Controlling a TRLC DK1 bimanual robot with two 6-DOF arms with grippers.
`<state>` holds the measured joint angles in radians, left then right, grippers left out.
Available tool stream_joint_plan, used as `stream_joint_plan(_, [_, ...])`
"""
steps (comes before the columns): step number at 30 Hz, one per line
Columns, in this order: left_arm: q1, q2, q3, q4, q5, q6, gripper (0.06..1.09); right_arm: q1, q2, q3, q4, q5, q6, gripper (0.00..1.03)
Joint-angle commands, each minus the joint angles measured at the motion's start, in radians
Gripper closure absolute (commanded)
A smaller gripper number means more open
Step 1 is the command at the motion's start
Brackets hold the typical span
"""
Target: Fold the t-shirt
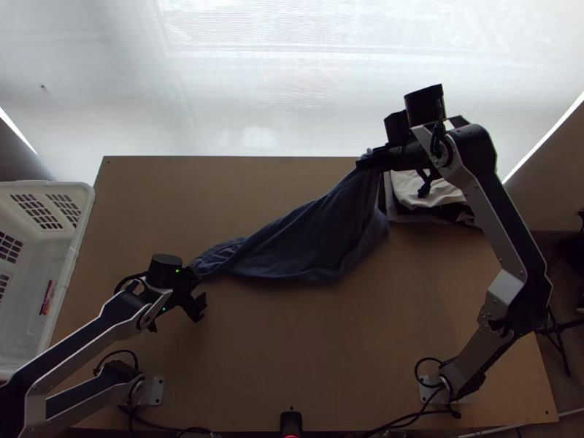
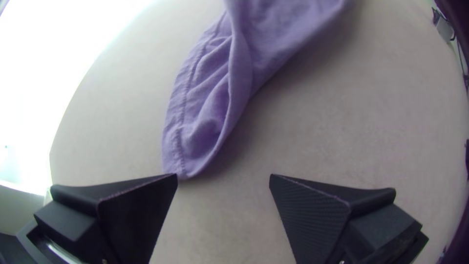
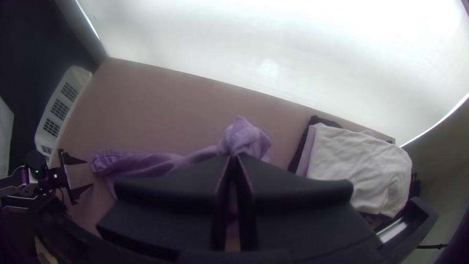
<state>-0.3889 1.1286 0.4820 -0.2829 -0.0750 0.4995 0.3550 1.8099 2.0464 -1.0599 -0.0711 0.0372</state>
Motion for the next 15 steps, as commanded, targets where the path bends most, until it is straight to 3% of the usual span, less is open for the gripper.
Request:
stream_joint_plan(1, [0.002,0.096,-0.003,0.111,0.0,0.001,0.17,0.001,-0.001,-0.009,0.0,-0.001,0.0,1.0])
stream_joint_plan(5, [0.021,0.171,0.018,0.163,0.0,-0.01,0.21,0.002,-0.004,-0.014,0.0,-0.001,0.0,1.0])
stream_joint_plan(6, [0.024,0.183,0.024,0.163,0.0,-0.015,0.35,0.002,-0.004,-0.014,0.0,0.001,0.0,1.0])
stream_joint_plan(7, [0.024,0.188,0.026,0.189,0.0,-0.015,0.56,0.002,-0.006,-0.014,0.0,0.001,0.0,1.0])
stream_joint_plan(8, [0.027,0.189,0.024,0.226,0.0,-0.021,0.92,0.002,-0.006,-0.014,0.0,0.001,0.0,1.0])
stream_joint_plan(11, [0.028,0.192,0.036,0.243,0.0,-0.012,1.06,0.001,-0.007,-0.014,0.0,0.001,0.0,1.0])
stream_joint_plan(13, [0.028,0.201,0.089,0.148,0.0,-0.022,1.05,0.001,-0.009,-0.012,0.0,0.001,0.0,1.0])
stream_joint_plan(15, [0.068,0.208,0.216,-0.021,0.02,-0.124,1.05,-0.004,-0.009,-0.009,0.0,0.001,0.0,1.0])
